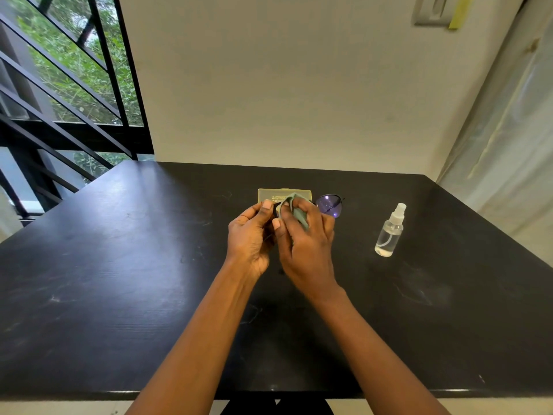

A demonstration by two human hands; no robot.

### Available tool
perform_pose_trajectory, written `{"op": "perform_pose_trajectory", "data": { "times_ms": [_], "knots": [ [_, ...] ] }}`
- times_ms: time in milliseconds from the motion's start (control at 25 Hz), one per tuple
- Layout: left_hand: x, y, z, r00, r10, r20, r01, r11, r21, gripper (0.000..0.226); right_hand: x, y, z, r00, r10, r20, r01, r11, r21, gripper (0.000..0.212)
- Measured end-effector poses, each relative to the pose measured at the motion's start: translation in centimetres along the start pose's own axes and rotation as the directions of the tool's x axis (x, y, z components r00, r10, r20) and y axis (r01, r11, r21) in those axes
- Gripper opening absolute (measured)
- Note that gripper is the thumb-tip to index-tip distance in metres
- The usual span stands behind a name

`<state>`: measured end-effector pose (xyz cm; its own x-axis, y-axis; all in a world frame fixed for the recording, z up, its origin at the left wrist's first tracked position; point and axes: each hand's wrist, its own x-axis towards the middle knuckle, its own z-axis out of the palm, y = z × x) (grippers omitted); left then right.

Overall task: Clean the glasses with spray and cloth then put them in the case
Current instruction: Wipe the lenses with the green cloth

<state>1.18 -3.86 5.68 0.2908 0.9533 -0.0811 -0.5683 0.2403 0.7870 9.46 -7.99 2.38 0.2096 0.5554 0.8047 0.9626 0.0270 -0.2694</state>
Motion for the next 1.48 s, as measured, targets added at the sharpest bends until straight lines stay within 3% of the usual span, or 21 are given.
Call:
{"op": "perform_pose_trajectory", "data": {
  "times_ms": [280, 600, 920, 1080, 1160, 1240, 1480],
  "knots": [
    [0.6, 0.0, -0.6, 1.000, 0.026, -0.003, -0.026, 1.000, 0.014, 0.012, -1.2, 1.5, 0.4, 0.974, -0.217, -0.067, 0.212, 0.975, -0.069, 0.031],
    [0.5, -0.4, -0.3, 1.000, 0.016, 0.006, -0.016, 0.999, 0.037, 0.012, 0.0, 1.5, 0.5, 0.991, -0.055, -0.119, 0.039, 0.990, -0.134, 0.039],
    [1.0, -0.1, -0.7, 0.999, 0.033, 0.003, -0.033, 0.999, 0.015, 0.013, -1.7, 1.8, 0.8, 0.956, -0.272, -0.106, 0.244, 0.944, -0.224, 0.030],
    [1.0, 0.0, -0.8, 1.000, 0.017, -0.018, -0.016, 1.000, 0.024, 0.010, -1.3, 2.7, 0.4, 0.980, -0.165, -0.108, 0.134, 0.960, -0.248, 0.048],
    [0.9, -0.2, -0.7, 1.000, 0.018, -0.018, -0.018, 1.000, 0.024, 0.010, -0.6, 2.6, 0.4, 0.981, -0.138, -0.135, 0.102, 0.963, -0.248, 0.043],
    [0.8, -0.3, -0.6, 1.000, 0.026, -0.015, -0.025, 0.999, 0.027, 0.011, -0.1, 2.2, 0.5, 0.977, -0.162, -0.139, 0.122, 0.958, -0.258, 0.035],
    [0.9, -0.5, -0.9, 0.999, 0.043, 0.003, -0.043, 0.999, 0.015, 0.013, -1.3, 1.5, 0.7, 0.958, -0.273, -0.087, 0.239, 0.928, -0.285, 0.036]
  ]
}}
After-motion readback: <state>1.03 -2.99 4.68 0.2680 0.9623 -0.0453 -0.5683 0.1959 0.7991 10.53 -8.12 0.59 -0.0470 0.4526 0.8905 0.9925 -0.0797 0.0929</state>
